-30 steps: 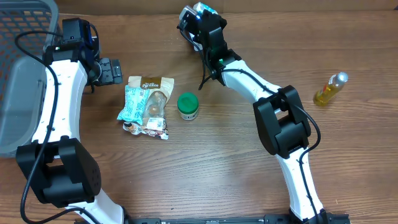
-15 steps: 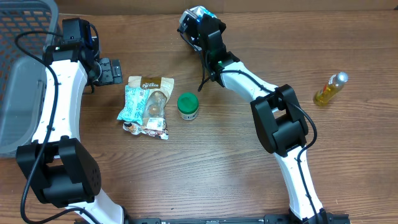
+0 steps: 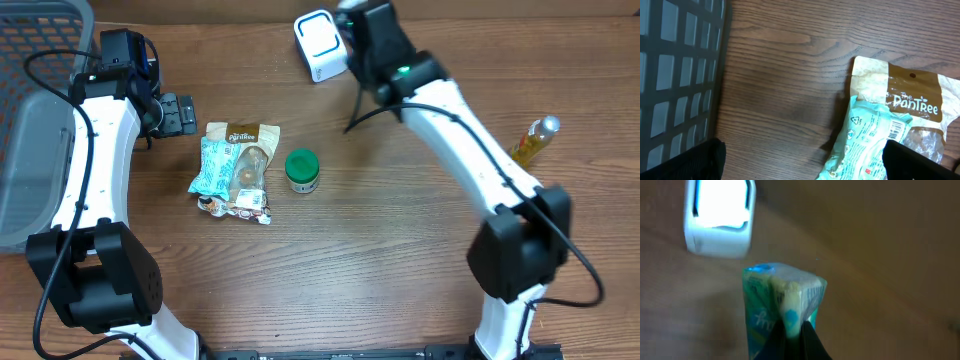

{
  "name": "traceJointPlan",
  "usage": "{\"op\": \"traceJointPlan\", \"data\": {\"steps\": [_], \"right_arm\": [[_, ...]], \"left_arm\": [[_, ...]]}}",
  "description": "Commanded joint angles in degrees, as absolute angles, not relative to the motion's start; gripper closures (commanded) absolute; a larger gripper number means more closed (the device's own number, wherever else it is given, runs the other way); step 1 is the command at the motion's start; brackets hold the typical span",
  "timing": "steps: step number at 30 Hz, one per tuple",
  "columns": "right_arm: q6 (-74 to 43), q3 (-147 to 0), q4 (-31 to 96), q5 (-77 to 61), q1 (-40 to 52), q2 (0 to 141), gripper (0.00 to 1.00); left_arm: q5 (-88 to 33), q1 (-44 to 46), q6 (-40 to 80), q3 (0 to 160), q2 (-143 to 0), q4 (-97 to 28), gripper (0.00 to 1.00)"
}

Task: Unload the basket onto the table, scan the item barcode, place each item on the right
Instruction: 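Carry the packet to the table's right side and release it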

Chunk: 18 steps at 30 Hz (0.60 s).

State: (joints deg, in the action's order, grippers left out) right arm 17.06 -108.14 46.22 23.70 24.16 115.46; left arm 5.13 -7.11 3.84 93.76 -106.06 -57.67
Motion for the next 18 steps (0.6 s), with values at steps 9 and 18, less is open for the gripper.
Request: {"op": "traceJointPlan", "data": {"steps": [9, 18], "right_arm": [[-10.7, -100.9, 77.8, 15.1, 13.4, 116.8, 0.96], [-10.7, -94.4, 77.4, 15.4, 6.6, 116.8, 0.91]], "left_arm": [[4.8, -6.7, 2.8, 94.8, -105.0, -57.6, 0.00], [4.8, -6.7, 2.8, 94.8, -105.0, -57.6, 0.01]]}}
